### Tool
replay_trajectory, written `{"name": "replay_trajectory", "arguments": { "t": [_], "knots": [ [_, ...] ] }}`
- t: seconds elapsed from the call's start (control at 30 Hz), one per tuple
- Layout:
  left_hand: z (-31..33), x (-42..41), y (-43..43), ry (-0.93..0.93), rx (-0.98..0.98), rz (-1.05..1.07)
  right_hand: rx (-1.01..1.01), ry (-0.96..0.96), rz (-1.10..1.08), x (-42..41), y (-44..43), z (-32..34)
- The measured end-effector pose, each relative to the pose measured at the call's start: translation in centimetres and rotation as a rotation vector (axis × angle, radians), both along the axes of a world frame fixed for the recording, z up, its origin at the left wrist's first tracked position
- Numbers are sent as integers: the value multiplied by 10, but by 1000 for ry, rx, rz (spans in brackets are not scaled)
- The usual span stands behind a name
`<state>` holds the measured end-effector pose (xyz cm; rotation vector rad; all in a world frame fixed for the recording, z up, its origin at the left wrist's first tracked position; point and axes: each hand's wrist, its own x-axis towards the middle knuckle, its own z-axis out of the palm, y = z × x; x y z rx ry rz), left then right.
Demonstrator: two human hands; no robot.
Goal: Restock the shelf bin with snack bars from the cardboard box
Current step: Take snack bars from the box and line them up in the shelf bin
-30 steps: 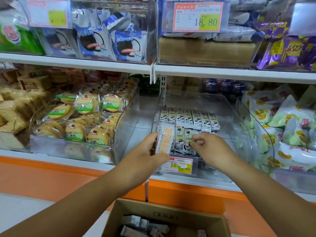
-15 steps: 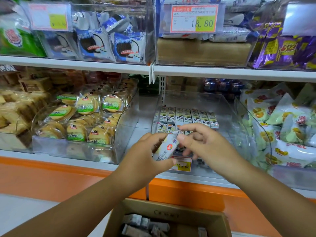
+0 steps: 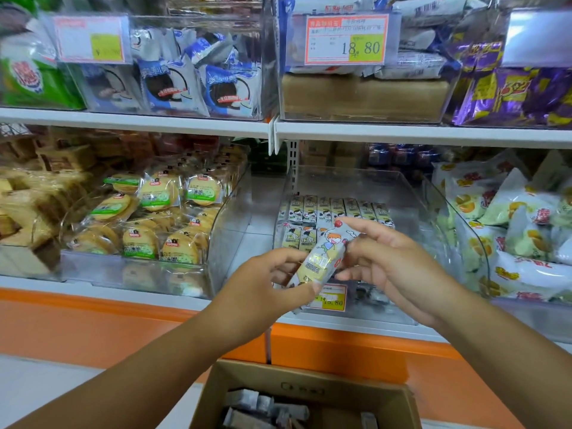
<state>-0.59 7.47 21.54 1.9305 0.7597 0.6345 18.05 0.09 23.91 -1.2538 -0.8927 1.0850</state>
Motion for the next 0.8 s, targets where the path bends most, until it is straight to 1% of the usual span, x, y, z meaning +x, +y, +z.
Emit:
{"name": "replay_trajectory", "arguments": {
  "t": [0.07,0.1,0.2,0.3,0.37,0.43,0.5,0.57,0.63,0.7,0.77,0.8],
  "knots": [
    [0,1,2,-27,-12,51,2,80,22,0,1,1],
    [0,2,3,-48,-26,68,-1,85,48,-2,1,1],
    [-1,3,3,-61,-13,78,-53,-45,102,-12,0,-4],
    [-4,5,3,-22,98,88,-42,-105,37,-12,4,-3],
    [-3,6,6,-7,232,171,-26,-230,-78,-1,10,2],
    [-5,6,13,-5,338,288,-61,-460,-245,17,14,7],
    [-9,4,21,12,343,370,-96,-633,-347,36,17,5],
    [-14,3,27,53,274,376,-157,-710,-360,48,19,0],
    [-19,3,30,105,188,337,-228,-734,-341,55,23,-7],
    [-22,4,29,151,153,285,-257,-667,-338,61,29,-12],
    [-24,6,27,169,152,240,-277,-574,-362,68,35,-13],
    [-24,7,26,168,151,225,-297,-558,-374,71,36,-13]
  ]
}}
